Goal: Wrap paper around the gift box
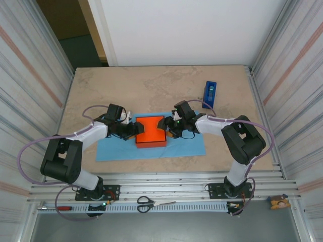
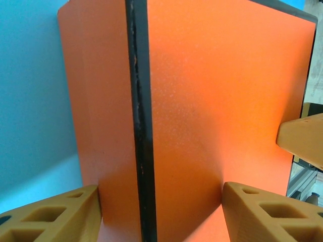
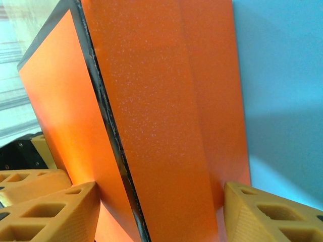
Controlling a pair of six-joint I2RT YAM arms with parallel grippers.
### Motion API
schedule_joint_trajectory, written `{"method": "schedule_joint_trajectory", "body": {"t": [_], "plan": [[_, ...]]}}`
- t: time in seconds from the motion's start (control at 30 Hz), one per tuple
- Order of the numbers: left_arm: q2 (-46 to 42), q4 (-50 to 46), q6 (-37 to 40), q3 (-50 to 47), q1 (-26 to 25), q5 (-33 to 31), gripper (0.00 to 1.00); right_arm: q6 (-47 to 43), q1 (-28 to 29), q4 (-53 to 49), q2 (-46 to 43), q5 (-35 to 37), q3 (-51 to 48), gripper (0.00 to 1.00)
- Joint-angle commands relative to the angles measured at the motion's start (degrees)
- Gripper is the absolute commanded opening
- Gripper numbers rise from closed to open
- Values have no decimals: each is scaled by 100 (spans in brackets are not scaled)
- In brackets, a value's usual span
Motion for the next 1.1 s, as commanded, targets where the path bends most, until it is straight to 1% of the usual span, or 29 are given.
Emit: {"method": "schedule_joint_trajectory", "body": {"t": [0.0, 0.03, 0.1, 0.2, 0.3, 0.4, 0.53, 0.63, 0.7, 0.8, 0.93, 1.07], "plan": [[64, 55, 0, 101, -21, 31, 66, 149, 76, 27, -144, 43, 26, 66], [45, 0, 8, 123, -26, -14, 68, 70, 41, -71, -217, 122, 30, 69], [-61, -147, 44, 175, -25, -136, 73, -133, -89, -346, -431, 310, 21, 72], [-357, -302, 72, 224, -25, -274, 83, -612, -347, -797, -894, 476, 42, 79], [-670, -447, 103, 281, -13, -419, 89, -1052, -692, -1509, -1361, 758, -35, 81], [-931, -571, 114, 324, 4, -480, 91, -1268, -1313, -1890, -1770, 778, -472, 79], [-1276, -756, 150, 219, 9, -622, 91, -1522, -2244, -2202, -2301, 514, -1211, 72], [-1498, -799, 150, 43, 25, -693, 91, -1811, -2741, -2493, -2526, 293, -1500, 67], [-1598, -797, 123, -53, 25, -710, 91, -1955, -2867, -2765, -2574, 386, -1582, 67], [-1707, -797, 99, -171, 29, -731, 91, -2052, -2861, -2947, -2578, 545, -1682, 68], [-1792, -802, 74, -267, 38, -734, 91, -2081, -2827, -2846, -2484, 478, -1800, 67], [-1790, -832, 102, -267, 36, -739, 91, -2018, -2668, -2700, -2349, 482, -1789, 66]]}}
